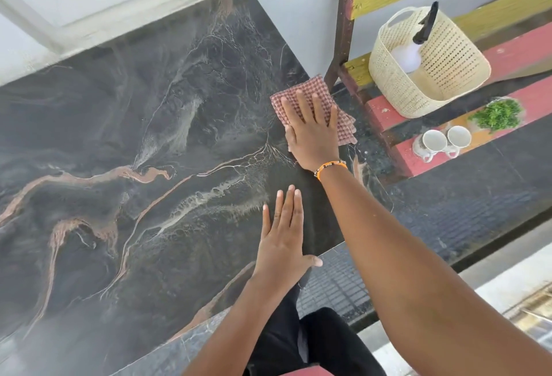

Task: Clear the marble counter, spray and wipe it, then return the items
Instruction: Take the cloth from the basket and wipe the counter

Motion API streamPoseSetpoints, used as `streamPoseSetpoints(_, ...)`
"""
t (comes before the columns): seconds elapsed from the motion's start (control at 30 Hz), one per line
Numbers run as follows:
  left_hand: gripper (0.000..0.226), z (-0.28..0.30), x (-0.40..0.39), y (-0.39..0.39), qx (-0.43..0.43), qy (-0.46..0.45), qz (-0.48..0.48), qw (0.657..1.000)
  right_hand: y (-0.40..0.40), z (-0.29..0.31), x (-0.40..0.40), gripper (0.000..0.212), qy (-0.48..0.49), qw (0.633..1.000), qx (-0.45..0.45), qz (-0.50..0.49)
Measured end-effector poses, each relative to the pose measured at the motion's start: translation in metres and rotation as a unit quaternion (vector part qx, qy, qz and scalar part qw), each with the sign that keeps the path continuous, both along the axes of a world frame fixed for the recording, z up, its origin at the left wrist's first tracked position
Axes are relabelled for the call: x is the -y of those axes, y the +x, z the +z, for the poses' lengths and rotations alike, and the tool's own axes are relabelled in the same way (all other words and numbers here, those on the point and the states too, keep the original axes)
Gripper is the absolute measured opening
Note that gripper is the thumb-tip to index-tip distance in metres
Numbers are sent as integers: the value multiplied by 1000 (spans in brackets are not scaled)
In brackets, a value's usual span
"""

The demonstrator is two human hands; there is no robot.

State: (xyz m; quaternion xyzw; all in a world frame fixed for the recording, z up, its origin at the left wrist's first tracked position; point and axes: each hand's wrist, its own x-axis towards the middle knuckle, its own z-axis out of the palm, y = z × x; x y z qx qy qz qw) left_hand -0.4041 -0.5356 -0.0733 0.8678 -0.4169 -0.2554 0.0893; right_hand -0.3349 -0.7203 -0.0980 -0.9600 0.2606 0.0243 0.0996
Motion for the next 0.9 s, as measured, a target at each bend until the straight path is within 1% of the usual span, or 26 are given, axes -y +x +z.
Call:
streamPoseSetpoints(0.1, 127, 0, 2, -3, 5, 5, 5, 1000, -21, 1, -9, 56, 4, 999, 3, -52)
streamPoseSetpoints(0.17, 125, 0, 1, -4, 6, 4, 11, 1000, -43, 2, -18, 56, 5, 998, -2, -65)
streamPoseSetpoints(0.43, 122, 9, 17, -14, 27, 24, 36, 999, -141, 1, -25, 57, -17, 999, -30, 32)
streamPoseSetpoints(0.5, 118, 14, 27, -24, 23, 11, 61, 998, -157, 1, -15, 56, 4, 999, -28, 47)
streamPoseSetpoints(0.6, 108, 20, 43, -44, 2, -20, 94, 995, -167, 3, -5, 56, 50, 998, -13, 30)
streamPoseSetpoints(0.67, 105, 22, 54, -58, -8, -39, 102, 994, -173, 3, -1, 55, 98, 994, 42, 12)
streamPoseSetpoints(0.73, 102, 24, 66, -72, -21, -56, 106, 993, -182, -1, 10, 51, 188, 975, 114, -20)
streamPoseSetpoints(0.77, 100, 24, 72, -78, -28, -62, 109, 992, -187, -4, 16, 48, 267, 950, 147, -71)
streamPoseSetpoints(0.8, 97, 24, 78, -84, -36, -68, 112, 991, -194, -6, 24, 41, 372, 898, 177, -155)
streamPoseSetpoints(0.83, 93, 24, 85, -89, -50, -77, 119, 989, -202, -7, 34, 31, 487, 809, 209, -256)
streamPoseSetpoints(0.87, 89, 23, 93, -94, -72, -87, 128, 985, -211, -7, 44, 25, 588, 700, 226, -335)
streamPoseSetpoints(0.9, 83, 23, 101, -99, -101, -98, 137, 981, -221, -7, 55, 26, 661, 601, 229, -387)
